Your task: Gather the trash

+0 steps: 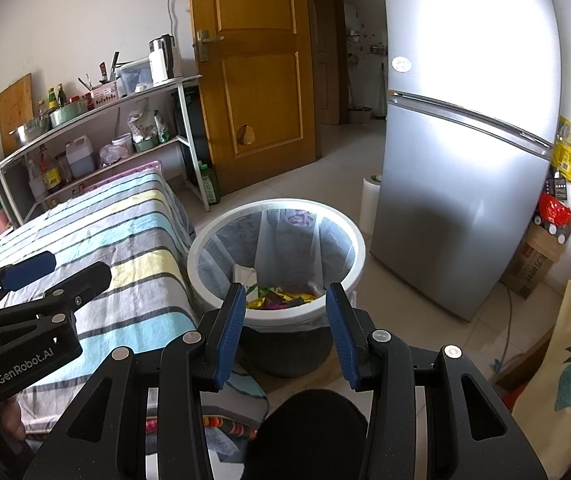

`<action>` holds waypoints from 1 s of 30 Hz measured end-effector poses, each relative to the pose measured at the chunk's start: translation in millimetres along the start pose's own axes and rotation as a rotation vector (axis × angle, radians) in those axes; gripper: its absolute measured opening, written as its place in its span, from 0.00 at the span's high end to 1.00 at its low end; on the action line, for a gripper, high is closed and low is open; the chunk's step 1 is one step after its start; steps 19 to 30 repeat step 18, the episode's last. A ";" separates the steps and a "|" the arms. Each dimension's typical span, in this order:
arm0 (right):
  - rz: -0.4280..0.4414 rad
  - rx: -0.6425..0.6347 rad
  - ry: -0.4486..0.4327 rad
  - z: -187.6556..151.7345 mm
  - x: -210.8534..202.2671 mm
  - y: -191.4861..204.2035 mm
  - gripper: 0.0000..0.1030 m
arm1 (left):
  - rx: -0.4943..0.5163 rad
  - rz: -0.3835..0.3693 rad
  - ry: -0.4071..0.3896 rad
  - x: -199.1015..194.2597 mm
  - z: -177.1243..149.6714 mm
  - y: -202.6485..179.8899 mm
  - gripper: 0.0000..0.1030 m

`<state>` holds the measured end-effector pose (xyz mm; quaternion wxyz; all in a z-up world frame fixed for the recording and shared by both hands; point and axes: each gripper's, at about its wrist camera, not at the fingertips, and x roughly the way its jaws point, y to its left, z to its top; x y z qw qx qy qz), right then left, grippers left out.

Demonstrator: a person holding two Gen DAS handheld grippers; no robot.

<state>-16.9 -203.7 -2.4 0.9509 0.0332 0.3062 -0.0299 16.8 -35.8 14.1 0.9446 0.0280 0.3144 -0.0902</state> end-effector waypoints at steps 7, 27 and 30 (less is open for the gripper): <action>0.002 -0.001 -0.001 -0.2 0.2 0.2 0.58 | -0.004 0.004 -0.005 -1.8 0.4 2.0 0.25; 0.003 0.000 -0.001 -1.2 0.1 1.9 0.58 | -0.004 0.008 -0.001 -1.8 -0.3 2.7 0.24; 0.003 0.000 -0.001 -1.2 0.1 1.9 0.58 | -0.004 0.008 -0.001 -1.8 -0.3 2.7 0.24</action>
